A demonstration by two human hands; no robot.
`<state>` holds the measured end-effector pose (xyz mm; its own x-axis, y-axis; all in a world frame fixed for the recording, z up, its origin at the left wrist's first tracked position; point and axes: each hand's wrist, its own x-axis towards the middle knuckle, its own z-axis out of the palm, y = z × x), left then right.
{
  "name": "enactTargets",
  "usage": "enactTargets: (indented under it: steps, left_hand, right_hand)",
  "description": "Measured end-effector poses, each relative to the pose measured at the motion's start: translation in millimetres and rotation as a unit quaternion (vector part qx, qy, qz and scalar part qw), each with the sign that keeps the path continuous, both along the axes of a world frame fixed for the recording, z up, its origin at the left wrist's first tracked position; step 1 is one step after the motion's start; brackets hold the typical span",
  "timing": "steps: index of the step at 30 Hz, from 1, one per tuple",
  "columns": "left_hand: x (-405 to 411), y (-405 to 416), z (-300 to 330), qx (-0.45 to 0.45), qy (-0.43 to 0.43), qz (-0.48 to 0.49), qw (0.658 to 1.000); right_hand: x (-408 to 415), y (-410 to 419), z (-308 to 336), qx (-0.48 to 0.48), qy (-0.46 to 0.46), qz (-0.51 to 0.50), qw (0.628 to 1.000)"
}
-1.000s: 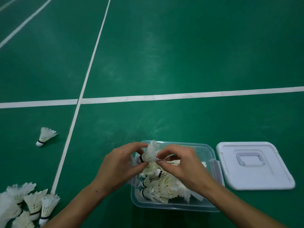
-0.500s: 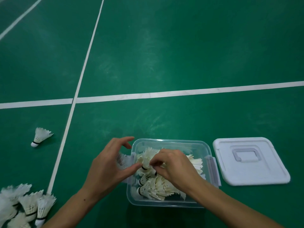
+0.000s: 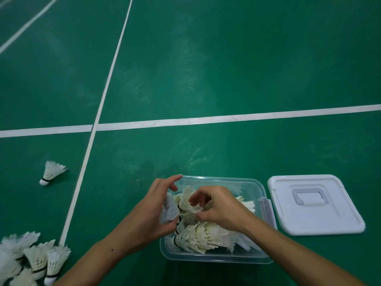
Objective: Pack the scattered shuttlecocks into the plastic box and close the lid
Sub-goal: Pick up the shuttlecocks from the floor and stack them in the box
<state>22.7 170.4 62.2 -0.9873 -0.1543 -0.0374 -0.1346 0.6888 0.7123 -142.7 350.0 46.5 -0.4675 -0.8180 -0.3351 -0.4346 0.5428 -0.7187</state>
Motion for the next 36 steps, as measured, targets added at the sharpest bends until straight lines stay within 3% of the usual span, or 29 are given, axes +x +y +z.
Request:
enactTargets:
  steps: [5,11,22,28,36]
  left_hand:
    - [-14.2,-2.1,-0.7,-0.011,0.021,0.010,1.000]
    - [-37.9,4.8,9.7,-0.024,-0.003,-0.027,0.999]
    - [-48.7,17.9,7.9,-0.012,0.039,-0.032,0.999]
    - [-19.4,3.3,-12.7,-0.253,0.045,0.007,0.966]
    - [-27.8,11.2,-39.7,-0.294,0.050,0.047,0.953]
  right_hand:
    - [-4.3,16.0,9.7,-0.032,-0.026,-0.037,0.998]
    - [0.3,23.5,39.4,-0.156,-0.049,-0.078,0.983]
    - [8.5,28.2,22.0,-0.230,0.081,-0.075,0.967]
    - [3.9,44.8,3.9,-0.167,0.170,-0.051,0.970]
    - [3.5,23.8,-9.5,-0.068,0.189,-0.002,0.980]
